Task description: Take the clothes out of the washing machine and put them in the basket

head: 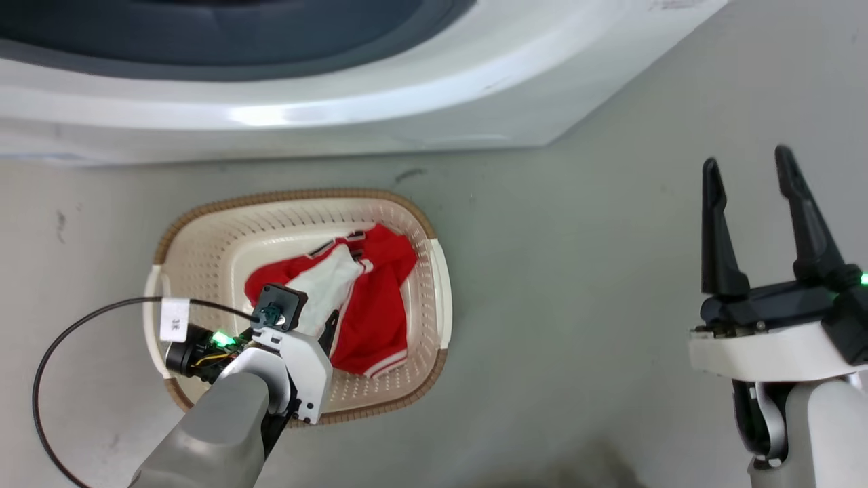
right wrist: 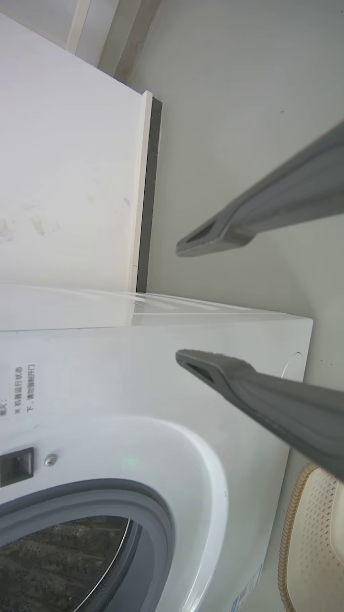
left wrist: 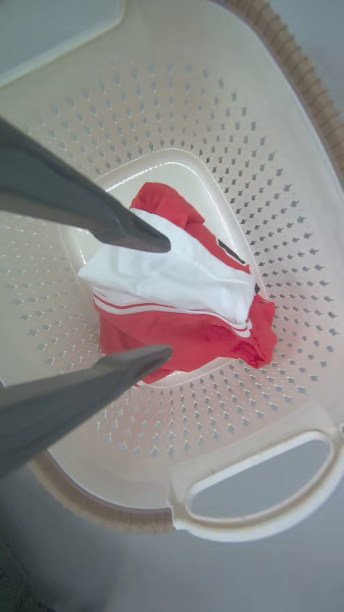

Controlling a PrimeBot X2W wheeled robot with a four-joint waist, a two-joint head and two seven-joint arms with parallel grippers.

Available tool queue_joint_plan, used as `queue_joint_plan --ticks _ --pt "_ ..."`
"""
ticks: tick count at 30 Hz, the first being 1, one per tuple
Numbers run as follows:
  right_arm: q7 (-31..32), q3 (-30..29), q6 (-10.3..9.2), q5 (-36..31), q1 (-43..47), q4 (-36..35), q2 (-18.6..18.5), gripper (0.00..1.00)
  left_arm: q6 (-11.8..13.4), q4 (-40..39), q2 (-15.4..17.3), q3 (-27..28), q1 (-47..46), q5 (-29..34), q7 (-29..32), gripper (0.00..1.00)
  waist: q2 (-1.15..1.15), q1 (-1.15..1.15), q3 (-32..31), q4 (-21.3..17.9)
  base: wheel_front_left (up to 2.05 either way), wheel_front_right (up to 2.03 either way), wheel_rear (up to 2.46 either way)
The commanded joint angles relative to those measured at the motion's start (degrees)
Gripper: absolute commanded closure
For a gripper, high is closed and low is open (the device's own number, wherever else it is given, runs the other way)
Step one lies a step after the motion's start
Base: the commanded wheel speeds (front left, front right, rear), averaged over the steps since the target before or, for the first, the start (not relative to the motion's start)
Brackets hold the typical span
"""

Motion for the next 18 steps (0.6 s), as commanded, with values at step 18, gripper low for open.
queue_joint_plan --ticks 18 --pt "-0.1 0.2 -0.04 0.3 8.1 2.5 0.0 0.00 9.5 -35.3 2.5 24.3 19.8 12.2 -0.3 0.00 0.00 0.00 -18.6 3.1 0.00 0.00 0.00"
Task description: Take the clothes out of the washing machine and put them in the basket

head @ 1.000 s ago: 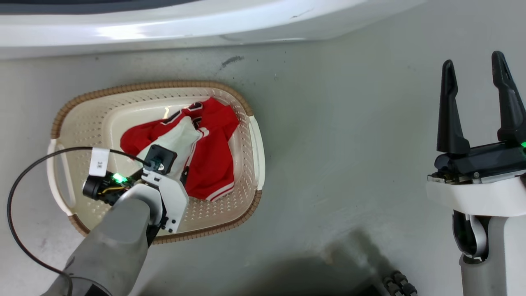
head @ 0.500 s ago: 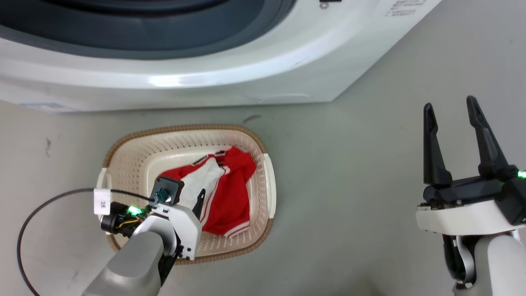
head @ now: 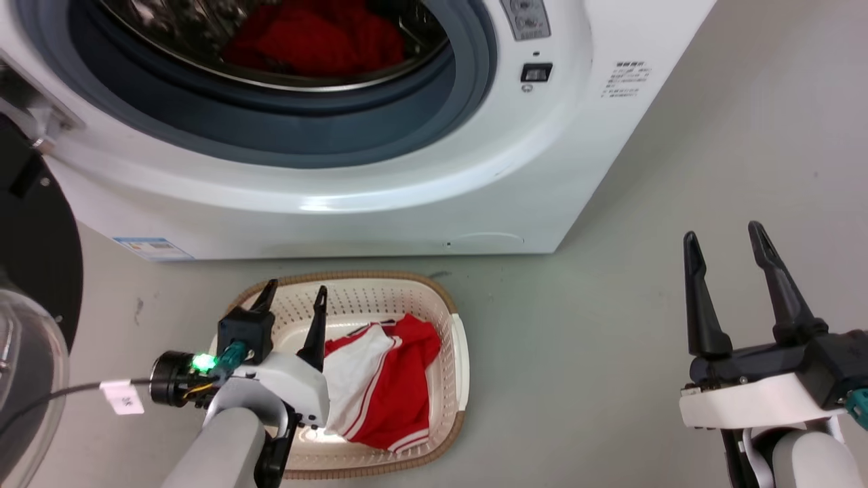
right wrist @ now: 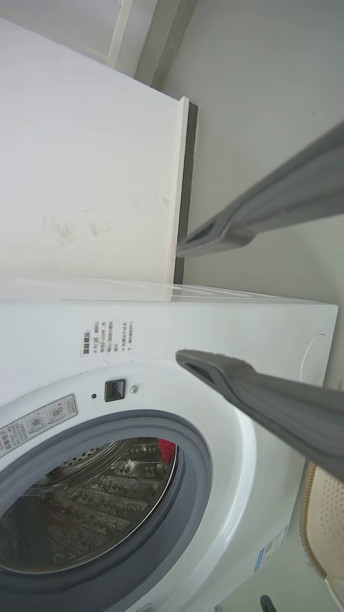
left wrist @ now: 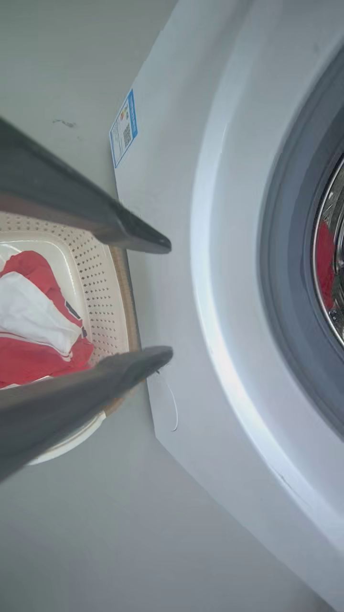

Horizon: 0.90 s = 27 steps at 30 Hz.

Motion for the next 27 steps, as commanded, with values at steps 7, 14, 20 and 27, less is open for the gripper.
queue_joint_plan --ticks 7,14,20,27 --pt "-0.1 0.1 -0.04 0.0 2.1 0.1 0.1 0.00 -0.1 -11.9 -2.2 10.4 4.8 6.1 -0.1 0.00 0.00 0.01 -4.4 0.7 0.00 0.00 0.00" --pt "-0.1 0.8 -0.04 0.4 1.1 -0.4 0.0 0.00 -1.3 -15.4 -4.2 17.3 1.0 9.7 -0.1 0.00 0.00 0.01 -3.7 -0.3 0.00 0.00 0.00" --pt "-0.1 1.4 -0.04 1.0 -0.5 -0.6 0.0 0.00 -3.5 -9.0 -3.6 19.1 -7.2 11.2 -0.1 0.00 0.00 0.01 -1.1 -2.4 0.00 0.00 0.00" --pt "-0.1 2.4 -0.04 2.4 -3.5 -1.6 0.1 0.00 -5.8 2.3 -0.5 18.3 -22.5 12.7 1.3 0.00 0.00 0.01 4.3 -5.8 0.00 0.00 0.00"
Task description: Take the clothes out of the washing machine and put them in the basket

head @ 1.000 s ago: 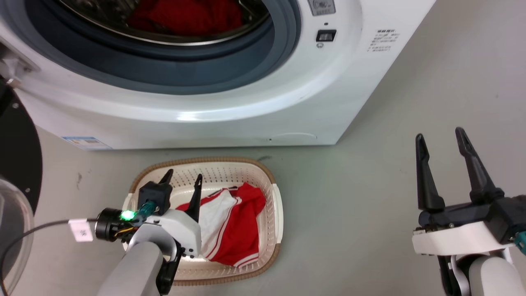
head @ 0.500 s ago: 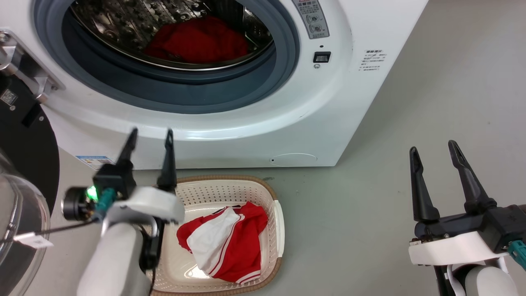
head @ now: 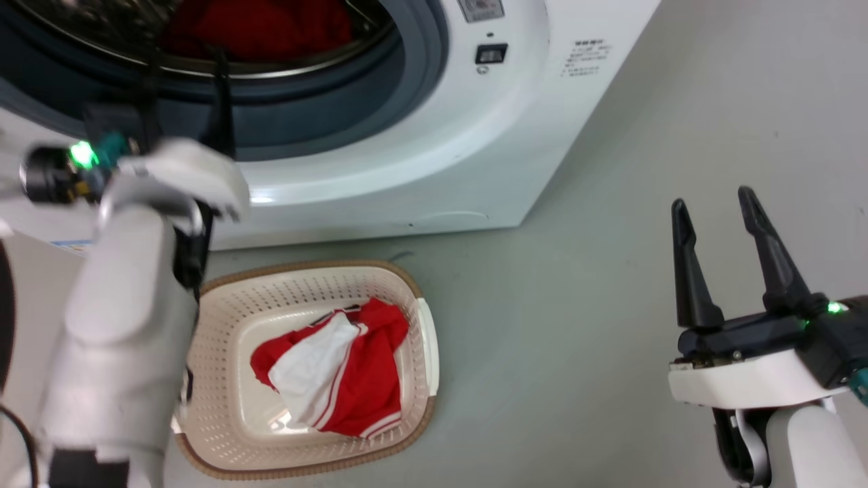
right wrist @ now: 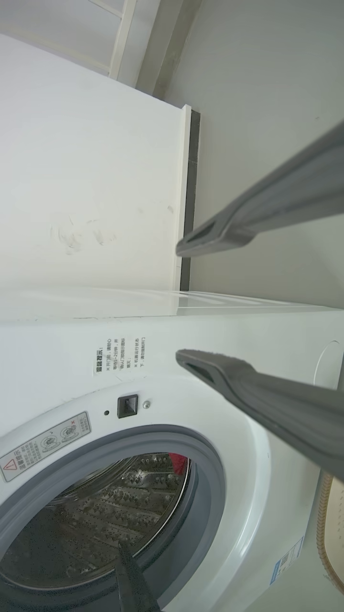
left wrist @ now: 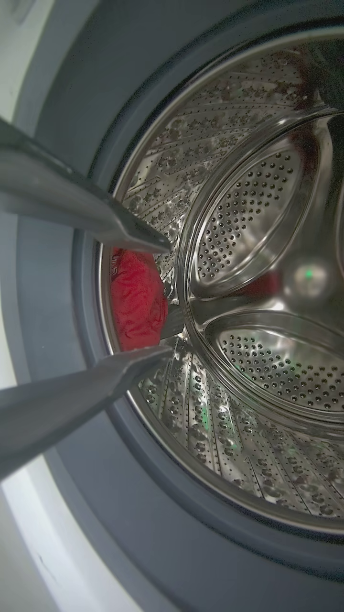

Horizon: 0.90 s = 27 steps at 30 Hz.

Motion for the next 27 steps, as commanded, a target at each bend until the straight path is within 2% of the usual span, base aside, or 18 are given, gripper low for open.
queue_joint_plan --ticks 1,7,14,26,27 --pt "-0.1 0.2 -0.04 0.5 -1.4 -0.6 0.1 0.00 -0.5 2.5 0.9 -0.1 -5.0 0.3 0.9 0.00 0.00 0.00 3.7 -2.2 0.00 0.00 0.00" --pt "-0.1 0.5 -0.04 1.9 -4.0 -1.4 0.1 0.00 -1.3 11.5 2.8 -0.7 -18.9 1.1 5.0 0.00 0.00 0.00 9.5 -4.5 0.00 0.00 0.00" --pt "-0.1 1.1 -0.04 4.1 -6.7 -2.8 0.1 0.00 -3.6 19.5 6.8 -2.8 -32.6 2.8 11.8 0.00 0.00 0.00 15.7 -7.9 0.00 0.00 0.00" --pt "-0.1 1.4 -0.04 7.3 -8.0 -5.2 0.1 0.00 -6.3 28.8 12.2 -9.5 -49.1 7.1 26.3 0.00 0.00 0.00 22.4 -11.8 0.00 0.00 0.00" --pt "-0.1 1.4 -0.04 7.8 -8.5 -5.7 0.1 0.00 -6.5 30.1 12.6 -10.2 -52.0 7.2 29.6 0.00 0.00 0.00 23.6 -12.3 0.00 0.00 0.00"
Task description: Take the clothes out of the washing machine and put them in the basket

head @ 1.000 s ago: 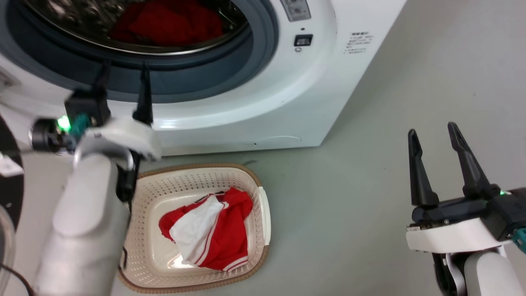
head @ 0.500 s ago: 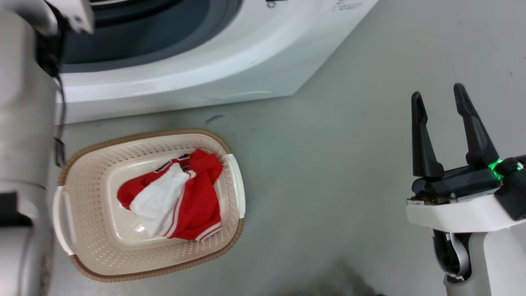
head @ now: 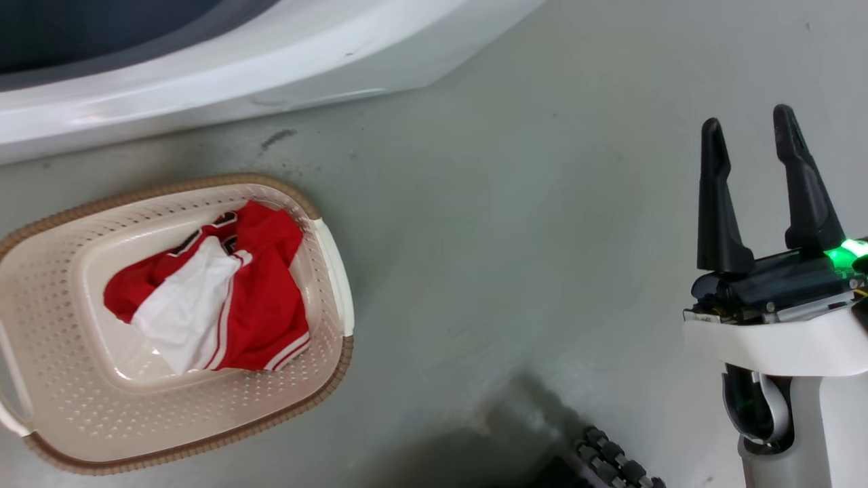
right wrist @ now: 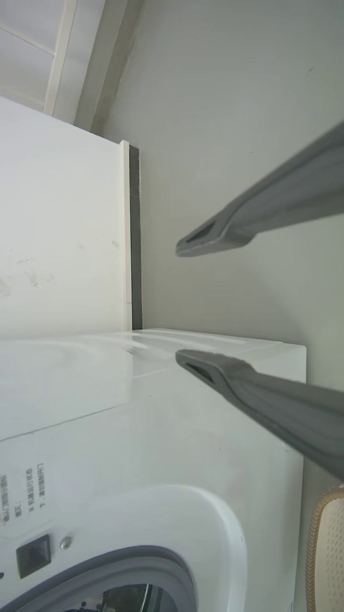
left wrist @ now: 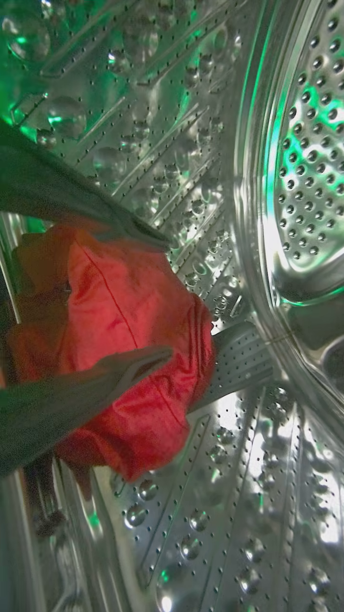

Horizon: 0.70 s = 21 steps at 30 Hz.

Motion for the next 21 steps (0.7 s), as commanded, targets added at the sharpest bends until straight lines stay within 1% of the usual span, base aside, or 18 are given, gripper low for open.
queue_joint_plan --ticks 1,7,8,10,14,21 --pt "-0.1 0.1 -0.04 0.4 -1.3 -0.6 0.1 0.00 -0.2 0.9 0.4 -0.4 -1.9 -0.1 2.0 0.00 0.00 -0.01 1.9 -1.3 0.00 0.00 0.00" --pt "-0.1 0.5 -0.04 1.6 -1.1 -1.7 0.1 0.00 -0.4 4.9 0.5 0.1 -7.7 -3.1 13.4 0.00 0.00 -0.01 3.9 -2.5 0.00 0.00 0.00" --pt "-0.1 0.5 -0.04 1.6 -1.1 -1.7 0.1 0.00 -0.4 4.9 0.5 0.1 -7.7 -3.1 13.4 0.00 0.00 -0.01 3.9 -2.5 0.00 0.00 0.00" --pt "-0.1 0.5 -0.04 1.9 -0.9 -1.9 0.1 0.00 -0.4 5.4 0.7 -0.1 -8.4 -3.5 15.5 0.00 0.00 -0.01 4.4 -2.7 0.00 0.00 0.00" --pt "-0.1 1.3 -0.04 2.2 -0.6 -2.0 0.1 0.00 -0.4 6.1 1.9 -0.6 -7.4 -3.9 17.0 0.00 0.00 -0.01 4.7 -3.6 0.00 0.00 0.00" --pt "-0.1 1.3 -0.04 2.3 0.1 -2.4 0.1 0.00 -0.4 6.7 2.8 -1.4 -5.6 -4.7 17.2 0.00 0.00 -0.01 5.3 -4.1 0.00 0.00 0.00"
